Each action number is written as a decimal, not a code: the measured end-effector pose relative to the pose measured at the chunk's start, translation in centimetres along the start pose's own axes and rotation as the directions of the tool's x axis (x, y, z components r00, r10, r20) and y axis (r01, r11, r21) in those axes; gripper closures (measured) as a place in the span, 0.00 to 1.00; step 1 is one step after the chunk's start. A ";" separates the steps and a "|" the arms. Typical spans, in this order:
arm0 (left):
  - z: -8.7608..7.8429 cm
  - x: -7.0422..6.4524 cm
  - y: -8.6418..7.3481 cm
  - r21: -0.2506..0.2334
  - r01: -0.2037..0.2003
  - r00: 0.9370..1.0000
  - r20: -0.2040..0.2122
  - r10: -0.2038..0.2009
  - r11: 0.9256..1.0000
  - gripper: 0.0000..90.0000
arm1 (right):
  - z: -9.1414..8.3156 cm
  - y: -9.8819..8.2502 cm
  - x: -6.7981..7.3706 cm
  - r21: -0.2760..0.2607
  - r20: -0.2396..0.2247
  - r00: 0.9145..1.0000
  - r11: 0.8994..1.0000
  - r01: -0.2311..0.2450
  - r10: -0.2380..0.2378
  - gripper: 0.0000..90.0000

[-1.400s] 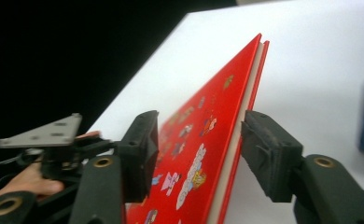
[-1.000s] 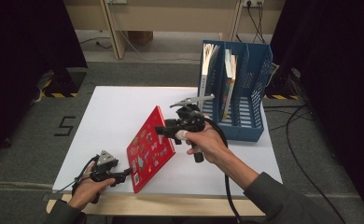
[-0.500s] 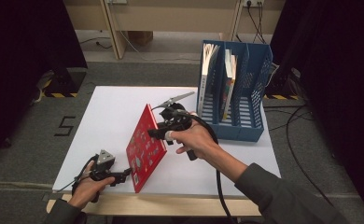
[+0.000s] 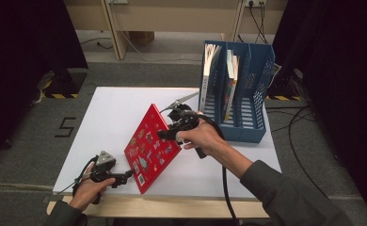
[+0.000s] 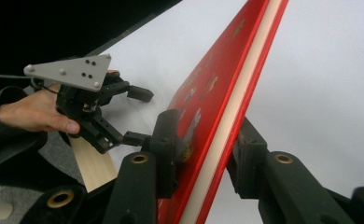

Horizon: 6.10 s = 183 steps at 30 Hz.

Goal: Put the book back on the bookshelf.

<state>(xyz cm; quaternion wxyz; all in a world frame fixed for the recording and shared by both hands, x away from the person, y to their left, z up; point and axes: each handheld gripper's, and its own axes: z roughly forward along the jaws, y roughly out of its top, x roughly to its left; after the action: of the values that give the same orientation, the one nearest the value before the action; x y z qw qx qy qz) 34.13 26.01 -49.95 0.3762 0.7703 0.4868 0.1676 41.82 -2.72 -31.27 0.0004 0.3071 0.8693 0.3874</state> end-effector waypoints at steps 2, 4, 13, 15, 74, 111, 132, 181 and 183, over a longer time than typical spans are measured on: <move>0.1 -0.2 0.1 0.002 -0.013 1.000 0.010 0.013 1.000 0.16 | -0.7 0.1 -0.2 -0.014 0.002 1.000 1.000 0.008 -0.008 0.79; 0.1 -0.4 0.2 -0.008 -0.004 1.000 0.020 0.004 1.000 0.16 | -1.5 0.2 -0.3 -0.015 0.008 1.000 1.000 0.014 -0.014 0.80; 0.0 0.0 0.2 -0.018 0.029 0.999 0.039 -0.028 0.999 0.16 | -3.4 0.2 -0.5 -0.070 -0.039 0.998 0.996 -0.054 0.052 0.87; 0.1 -0.1 0.1 -0.010 0.030 0.999 0.040 -0.030 0.999 0.16 | -2.9 0.1 -1.0 -0.089 -0.074 0.992 0.990 -0.107 0.101 0.86; 0.0 0.4 0.1 -0.006 0.073 0.995 0.072 -0.073 0.997 0.12 | -24.5 -10.5 -9.2 -0.559 0.236 0.875 0.795 -0.234 0.423 0.88; 0.5 1.7 0.3 0.003 -0.015 0.996 -0.085 0.015 1.000 0.14 | -30.7 -6.1 -16.9 -0.674 0.404 0.718 0.715 -0.186 0.567 0.87; 0.4 1.8 0.2 0.001 -0.021 0.997 -0.079 0.021 1.000 0.13 | -27.7 0.4 -20.5 -0.692 0.422 0.672 0.695 -0.195 0.608 0.88; 0.0 1.7 -0.3 -0.004 -0.024 0.997 -0.073 0.023 1.000 0.15 | -18.8 -13.6 -21.2 -0.478 0.384 0.762 0.818 -0.320 0.522 0.73; 0.0 1.7 -0.3 -0.003 -0.022 0.997 -0.072 0.022 1.000 0.15 | -18.2 -14.4 -21.1 -0.466 0.374 0.766 0.820 -0.333 0.523 0.76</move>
<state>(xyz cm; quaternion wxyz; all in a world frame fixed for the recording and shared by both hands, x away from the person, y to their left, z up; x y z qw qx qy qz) 34.75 27.59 -50.33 0.3581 0.7683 0.4911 0.2005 46.91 -33.61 -33.29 0.1869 0.5820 0.6548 0.4444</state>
